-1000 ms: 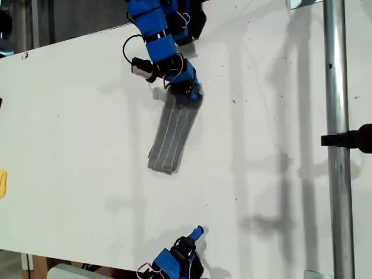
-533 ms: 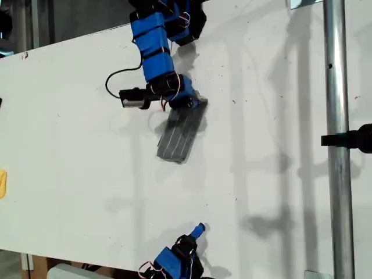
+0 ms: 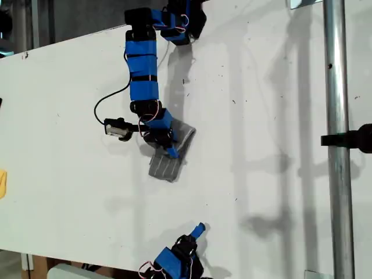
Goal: Grasp corners of a towel and fold twice.
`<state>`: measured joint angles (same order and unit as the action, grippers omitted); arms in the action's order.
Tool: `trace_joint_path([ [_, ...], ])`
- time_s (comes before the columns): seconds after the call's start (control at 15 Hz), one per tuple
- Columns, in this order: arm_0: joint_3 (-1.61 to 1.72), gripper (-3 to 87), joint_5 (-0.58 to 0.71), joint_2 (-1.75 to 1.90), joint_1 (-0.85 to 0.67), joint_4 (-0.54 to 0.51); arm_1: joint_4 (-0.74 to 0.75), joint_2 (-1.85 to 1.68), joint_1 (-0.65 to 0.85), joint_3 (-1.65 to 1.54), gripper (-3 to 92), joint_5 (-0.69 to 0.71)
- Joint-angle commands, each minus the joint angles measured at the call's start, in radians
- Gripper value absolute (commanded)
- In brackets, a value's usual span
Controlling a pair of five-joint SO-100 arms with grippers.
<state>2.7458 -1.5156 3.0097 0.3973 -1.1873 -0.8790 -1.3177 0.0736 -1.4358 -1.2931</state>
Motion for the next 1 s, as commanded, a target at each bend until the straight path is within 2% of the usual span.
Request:
trace_joint_path([
  [0.0, 0.005, -2.8, -0.005, 0.002, -0.02, 0.035, 0.368, -0.25, 0.054, -0.161, 16.7, 0.069],
  [0.13, 0.02, -2.8, 0.003, 0.006, -0.035, 0.063, 0.769, -0.42, 0.115, -0.437, 10.0, 0.067],
  [0.2, 0.023, -2.8, 0.009, 0.008, -0.043, 0.069, 0.857, -0.512, 0.14, -0.565, 8.6, 0.06],
  [0.27, 0.029, -2.8, 0.011, 0.012, -0.049, 0.071, 0.798, -0.627, 0.152, -0.669, 5.5, 0.051],
  [0.4, 0.109, -2.8, 0.017, 0.126, -0.063, 0.095, 0.575, -0.946, 0.12, -0.934, -0.3, 0.017],
  [0.47, 0.167, -2.8, 0.015, 0.23, -0.089, 0.08, 0.41, -1.146, 0.097, -1.078, -0.3, -0.034],
  [0.6, 0.272, -2.8, 0.035, 0.465, -0.16, 0.021, -0.049, -1.522, 0.06, -1.212, -0.3, -0.103],
  [0.73, 0.313, -2.7, 0.055, 0.46, -0.221, 0.037, -0.371, -1.924, 0.06, -1.35, -0.3, -0.179],
  [0.8, 0.353, -2.3, 0.028, 0.462, -0.253, 0.049, -0.469, -1.954, 0.071, -1.385, -0.3, -0.215],
  [0.87, 0.371, -2.2, -0.029, 0.462, -0.285, 0.017, -0.476, -1.977, 0.061, -1.433, -0.3, -0.216],
  [0.93, 0.371, -2.1, -0.091, 0.462, -0.324, -0.071, -0.477, -1.974, 0.051, -1.46, -0.3, -0.241],
])
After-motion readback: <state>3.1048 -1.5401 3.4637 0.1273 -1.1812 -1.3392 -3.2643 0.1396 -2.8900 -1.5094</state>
